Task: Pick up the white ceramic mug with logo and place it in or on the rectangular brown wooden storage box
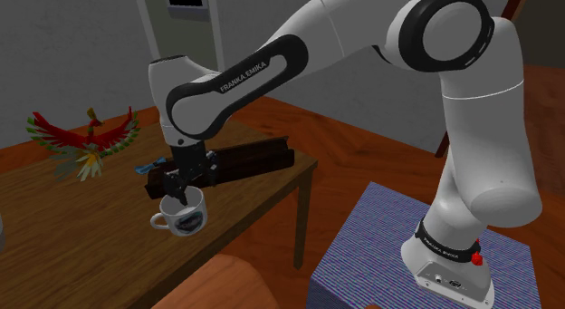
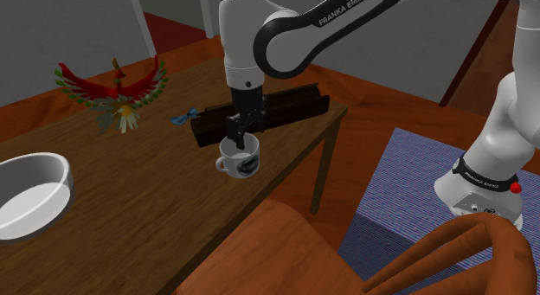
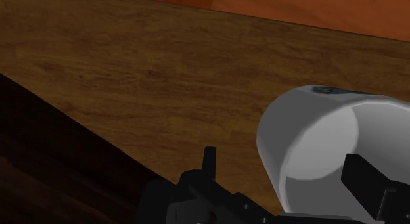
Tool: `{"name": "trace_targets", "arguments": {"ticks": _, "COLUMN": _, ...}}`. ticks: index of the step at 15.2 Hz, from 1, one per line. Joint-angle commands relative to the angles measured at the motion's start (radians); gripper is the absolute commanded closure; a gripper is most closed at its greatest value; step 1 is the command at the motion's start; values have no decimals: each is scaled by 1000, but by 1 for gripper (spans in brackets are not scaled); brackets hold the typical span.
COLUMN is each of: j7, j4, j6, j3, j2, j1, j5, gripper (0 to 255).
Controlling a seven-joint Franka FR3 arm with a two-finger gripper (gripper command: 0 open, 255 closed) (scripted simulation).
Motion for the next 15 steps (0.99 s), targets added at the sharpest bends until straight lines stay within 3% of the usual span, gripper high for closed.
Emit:
{"name": "trace_targets", "arguments": {"ticks": 1, "j7": 0, "j4": -1, "j6": 4, "j3": 0, "j2": 3, "j1": 0, "j5": -1, "gripper": 0}}
{"name": "trace_targets", "arguments": {"ticks": 7, "j7": 0, "j4": -1, "j6": 4, "j3": 0, "j2": 2, "j1": 0, "j5": -1, "gripper": 0}}
{"name": "trace_targets", "arguments": {"ticks": 8, "j7": 0, "j4": -1, "j6": 4, "j3": 0, "j2": 2, "j1": 0, "j5": -1, "gripper": 255}}
{"name": "trace_targets", "arguments": {"ticks": 15, "j7": 0, "j4": -1, "j6": 4, "j3": 0, "j2": 2, "j1": 0, "j5": -1, "gripper": 255}}
